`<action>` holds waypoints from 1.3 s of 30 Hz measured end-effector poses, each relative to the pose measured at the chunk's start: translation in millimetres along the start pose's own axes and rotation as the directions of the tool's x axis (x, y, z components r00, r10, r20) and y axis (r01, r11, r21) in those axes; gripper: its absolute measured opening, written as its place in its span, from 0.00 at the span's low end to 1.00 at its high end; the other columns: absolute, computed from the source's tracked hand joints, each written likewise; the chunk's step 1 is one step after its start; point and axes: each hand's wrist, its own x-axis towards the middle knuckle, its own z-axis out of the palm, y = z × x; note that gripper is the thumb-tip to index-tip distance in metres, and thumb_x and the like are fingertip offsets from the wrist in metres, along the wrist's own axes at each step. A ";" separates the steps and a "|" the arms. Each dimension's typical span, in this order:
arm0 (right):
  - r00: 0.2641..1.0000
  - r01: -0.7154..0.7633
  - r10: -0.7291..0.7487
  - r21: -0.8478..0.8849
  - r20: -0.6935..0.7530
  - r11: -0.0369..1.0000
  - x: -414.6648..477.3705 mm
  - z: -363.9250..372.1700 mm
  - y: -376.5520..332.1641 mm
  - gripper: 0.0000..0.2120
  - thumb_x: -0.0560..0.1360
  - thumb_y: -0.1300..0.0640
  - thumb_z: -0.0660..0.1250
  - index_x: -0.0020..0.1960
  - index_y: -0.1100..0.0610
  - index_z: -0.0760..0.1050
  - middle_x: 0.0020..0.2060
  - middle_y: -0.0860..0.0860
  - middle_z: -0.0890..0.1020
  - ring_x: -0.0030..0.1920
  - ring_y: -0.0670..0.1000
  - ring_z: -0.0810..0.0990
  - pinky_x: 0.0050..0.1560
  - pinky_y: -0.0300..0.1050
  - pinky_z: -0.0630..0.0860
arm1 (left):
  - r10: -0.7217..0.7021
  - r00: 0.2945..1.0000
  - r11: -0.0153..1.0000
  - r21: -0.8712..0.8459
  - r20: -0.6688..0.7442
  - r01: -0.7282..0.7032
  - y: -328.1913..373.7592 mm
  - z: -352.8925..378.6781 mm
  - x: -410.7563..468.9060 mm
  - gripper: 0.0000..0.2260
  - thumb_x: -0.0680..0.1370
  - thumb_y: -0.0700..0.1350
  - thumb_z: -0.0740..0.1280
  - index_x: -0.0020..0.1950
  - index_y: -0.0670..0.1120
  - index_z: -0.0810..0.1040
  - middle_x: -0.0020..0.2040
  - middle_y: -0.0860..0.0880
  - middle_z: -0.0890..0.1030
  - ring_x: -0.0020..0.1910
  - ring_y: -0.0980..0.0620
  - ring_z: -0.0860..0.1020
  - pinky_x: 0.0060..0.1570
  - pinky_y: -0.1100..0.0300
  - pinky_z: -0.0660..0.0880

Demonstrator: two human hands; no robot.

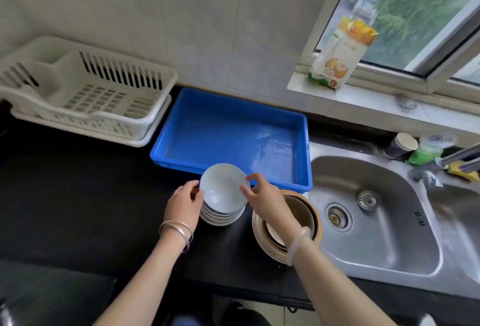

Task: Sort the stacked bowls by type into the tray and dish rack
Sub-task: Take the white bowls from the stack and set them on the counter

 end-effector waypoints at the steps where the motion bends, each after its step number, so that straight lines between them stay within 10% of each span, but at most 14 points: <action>1: 0.998 -0.011 0.009 -0.021 -0.063 1.000 1.8 3.6 -3.1 0.14 0.77 0.45 0.61 0.58 0.51 0.66 0.38 0.50 0.82 0.39 0.51 0.78 0.37 0.45 0.71 | -0.002 1.000 1.000 0.004 0.025 0.002 0.5 -0.9 2.8 0.15 0.78 0.47 0.61 0.64 0.47 0.73 0.60 0.46 0.77 0.54 0.46 0.77 0.52 0.55 0.72; 8: 0.971 -0.090 0.042 -0.198 -0.234 0.976 10.4 10.9 -16.8 0.06 0.76 0.54 0.63 0.42 0.54 0.68 0.35 0.50 0.75 0.37 0.55 0.73 0.29 0.41 0.62 | 0.003 0.990 0.999 -0.036 0.143 0.002 -7.1 -3.5 19.9 0.17 0.78 0.48 0.61 0.66 0.49 0.71 0.63 0.47 0.76 0.58 0.47 0.76 0.54 0.56 0.72; 17: 0.958 -0.066 -0.024 -0.303 -0.287 0.951 16.6 4.3 -24.3 0.07 0.79 0.57 0.59 0.47 0.59 0.73 0.43 0.59 0.81 0.40 0.59 0.71 0.38 0.44 0.61 | -0.034 0.979 0.975 -0.210 0.203 0.078 -10.4 -7.2 23.9 0.13 0.79 0.47 0.57 0.61 0.50 0.76 0.56 0.47 0.80 0.53 0.47 0.79 0.56 0.47 0.76; 39: 0.972 0.079 -0.074 0.015 -0.224 0.997 14.0 -63.9 7.2 0.05 0.74 0.58 0.66 0.40 0.58 0.74 0.36 0.55 0.81 0.32 0.56 0.81 0.34 0.44 0.77 | 0.038 0.993 0.942 0.335 -0.110 0.002 26.8 17.9 17.2 0.03 0.75 0.40 0.62 0.46 0.47 0.69 0.46 0.47 0.73 0.38 0.46 0.75 0.35 0.55 0.72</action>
